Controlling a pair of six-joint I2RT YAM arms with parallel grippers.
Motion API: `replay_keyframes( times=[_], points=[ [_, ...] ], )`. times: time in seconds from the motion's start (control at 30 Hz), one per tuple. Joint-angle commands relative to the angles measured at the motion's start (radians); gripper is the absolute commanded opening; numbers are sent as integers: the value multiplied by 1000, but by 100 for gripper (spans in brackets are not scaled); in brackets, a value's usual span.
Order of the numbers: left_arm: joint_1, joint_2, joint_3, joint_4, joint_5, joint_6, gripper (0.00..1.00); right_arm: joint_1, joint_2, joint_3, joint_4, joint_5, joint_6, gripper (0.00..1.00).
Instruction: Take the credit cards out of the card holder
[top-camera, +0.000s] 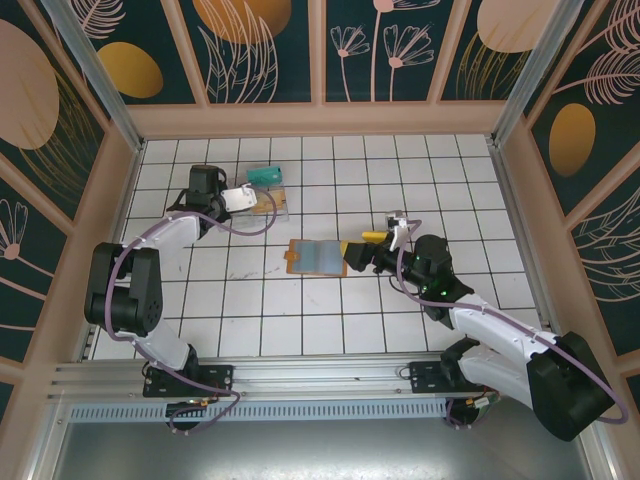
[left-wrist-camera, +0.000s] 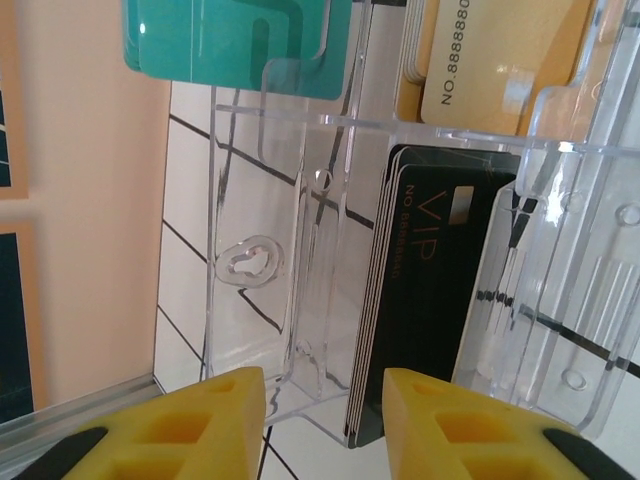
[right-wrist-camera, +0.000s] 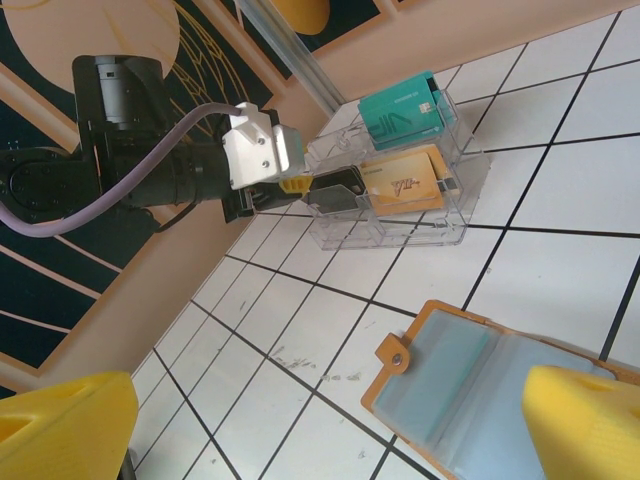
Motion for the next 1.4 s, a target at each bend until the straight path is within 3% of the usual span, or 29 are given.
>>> replay_keyframes(
  times=[0.0,0.17,0.37,0.8,1.07,1.23,1.37],
  points=[
    [10,-9,19,-17,46,-16,40,-6,5,-13,35,-7,10,99],
    [17,-28,28,-89,119,-14,53,-6,7,-15,38,-9,15,99],
    [17,-2,18,-75,92,-10,61,-7,10,-15,38,-6,13,99],
    [17,51,41,20,-10,-58,61,-9,22,-12,42,-9,15,99],
    [17,-42,42,-1,92,-112,65,-9,27,-13,44,-11,16,99],
    [17,-155,29,20,170,-269,99,-9,27,-12,44,-15,19,99],
    [17,-259,-10,84,188,-476,99,-7,28,-10,45,-13,21,99]
  ],
)
